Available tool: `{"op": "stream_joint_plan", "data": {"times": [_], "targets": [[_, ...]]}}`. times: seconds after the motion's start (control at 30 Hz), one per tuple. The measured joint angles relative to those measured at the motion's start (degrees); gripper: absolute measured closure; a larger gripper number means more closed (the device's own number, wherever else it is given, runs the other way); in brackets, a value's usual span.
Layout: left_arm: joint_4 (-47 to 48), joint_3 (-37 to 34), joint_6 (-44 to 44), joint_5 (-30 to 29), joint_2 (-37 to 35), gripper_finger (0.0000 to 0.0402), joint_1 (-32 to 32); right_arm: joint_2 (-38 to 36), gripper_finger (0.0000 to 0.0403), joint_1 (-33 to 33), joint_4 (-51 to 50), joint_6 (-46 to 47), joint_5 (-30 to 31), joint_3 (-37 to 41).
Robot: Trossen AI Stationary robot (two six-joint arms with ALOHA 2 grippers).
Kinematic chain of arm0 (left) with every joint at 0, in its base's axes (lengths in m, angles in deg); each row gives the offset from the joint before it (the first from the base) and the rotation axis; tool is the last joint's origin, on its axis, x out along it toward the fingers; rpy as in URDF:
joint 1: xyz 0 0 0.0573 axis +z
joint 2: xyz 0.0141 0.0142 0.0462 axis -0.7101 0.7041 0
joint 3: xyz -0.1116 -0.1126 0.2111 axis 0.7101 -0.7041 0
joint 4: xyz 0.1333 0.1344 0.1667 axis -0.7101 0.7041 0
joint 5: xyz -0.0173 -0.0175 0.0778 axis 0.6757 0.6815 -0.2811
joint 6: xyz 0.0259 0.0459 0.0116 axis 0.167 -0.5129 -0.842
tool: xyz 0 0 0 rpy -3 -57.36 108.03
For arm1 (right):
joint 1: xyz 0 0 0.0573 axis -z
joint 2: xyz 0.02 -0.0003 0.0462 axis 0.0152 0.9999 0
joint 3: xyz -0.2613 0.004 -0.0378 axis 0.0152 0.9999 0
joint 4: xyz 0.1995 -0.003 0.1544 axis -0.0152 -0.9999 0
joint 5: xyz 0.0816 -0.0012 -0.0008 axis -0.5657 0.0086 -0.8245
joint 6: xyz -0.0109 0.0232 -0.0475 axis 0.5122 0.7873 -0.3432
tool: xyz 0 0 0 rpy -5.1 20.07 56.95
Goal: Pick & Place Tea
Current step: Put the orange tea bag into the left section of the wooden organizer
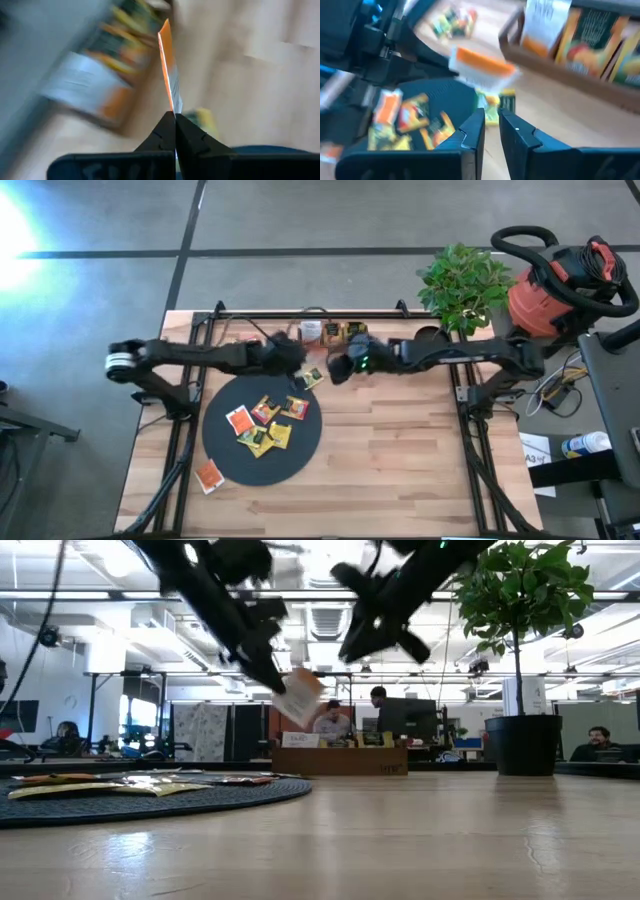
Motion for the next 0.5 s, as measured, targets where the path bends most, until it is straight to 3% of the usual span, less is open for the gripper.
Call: {"op": "stream_joint_plan", "data": {"times": [0.23,0.5], "targets": [[-5.0,-0.1,-22.9,-18.8,-11.3,0.0401,-3.7,-7.4,0.0346,2.6,0.0,4.7,-3.5,-0.1],[-15.7,0.4,-47.5,-32.1,-15.9,0.0401,-8.5,-9.0,0.0346,2.9,4.5,4.0,-7.0,-0.5]]}}
